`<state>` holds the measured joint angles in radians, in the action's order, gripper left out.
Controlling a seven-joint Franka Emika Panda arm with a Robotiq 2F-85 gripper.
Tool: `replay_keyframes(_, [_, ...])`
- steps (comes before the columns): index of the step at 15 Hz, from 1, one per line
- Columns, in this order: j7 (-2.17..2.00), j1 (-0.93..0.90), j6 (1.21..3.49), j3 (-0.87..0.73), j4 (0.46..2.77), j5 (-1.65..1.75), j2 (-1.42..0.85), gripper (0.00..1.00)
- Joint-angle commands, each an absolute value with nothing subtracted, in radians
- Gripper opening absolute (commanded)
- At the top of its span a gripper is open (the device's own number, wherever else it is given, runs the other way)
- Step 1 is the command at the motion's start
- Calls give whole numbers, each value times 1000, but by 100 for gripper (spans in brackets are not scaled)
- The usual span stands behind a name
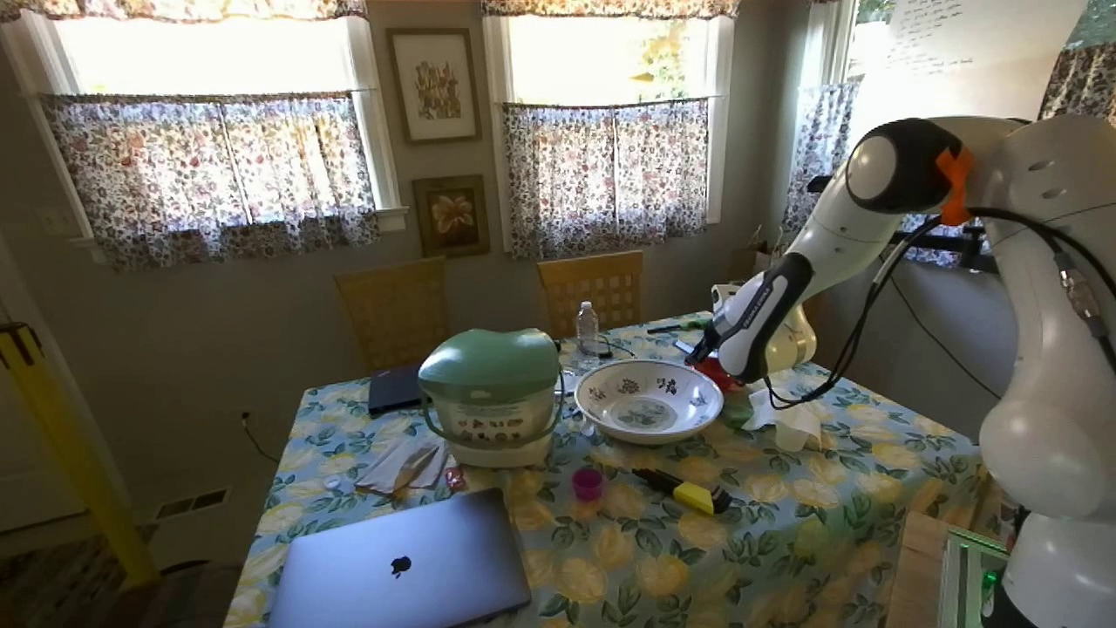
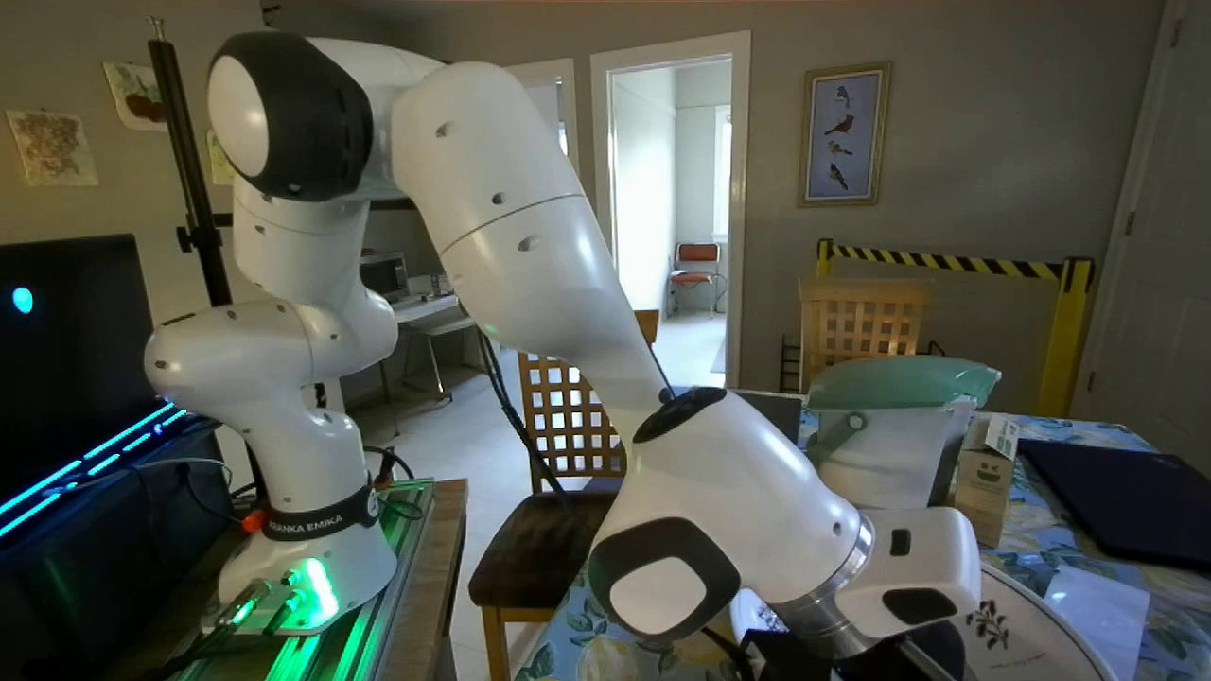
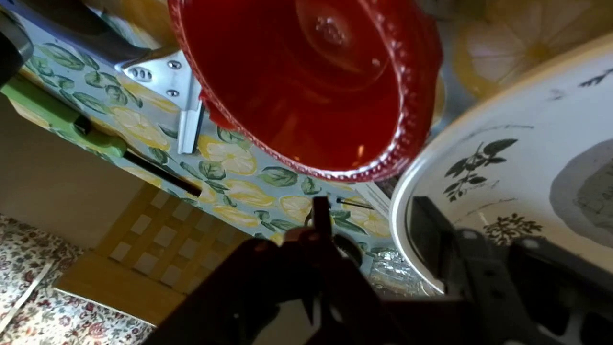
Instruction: Stack the orange bowls
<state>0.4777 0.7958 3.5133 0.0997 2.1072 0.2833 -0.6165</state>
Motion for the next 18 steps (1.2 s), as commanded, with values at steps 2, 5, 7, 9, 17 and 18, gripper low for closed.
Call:
replay_keyframes(2, [476, 853, 3530, 168, 2103, 341, -572, 88])
replay_keyframes(5, [494, 818, 3483, 141, 2125, 306, -505, 100])
replay_keyframes(7, [428, 665, 3410, -43, 2131, 293, -442, 100])
replay_keyframes(9, [435, 723, 3236, 24, 2147, 303, -391, 100])
replay_keyframes(17, [528, 921, 2784, 272, 2123, 129, -271, 100])
replay_keyframes(18, [556, 841, 2763, 189, 2123, 67, -255, 100])
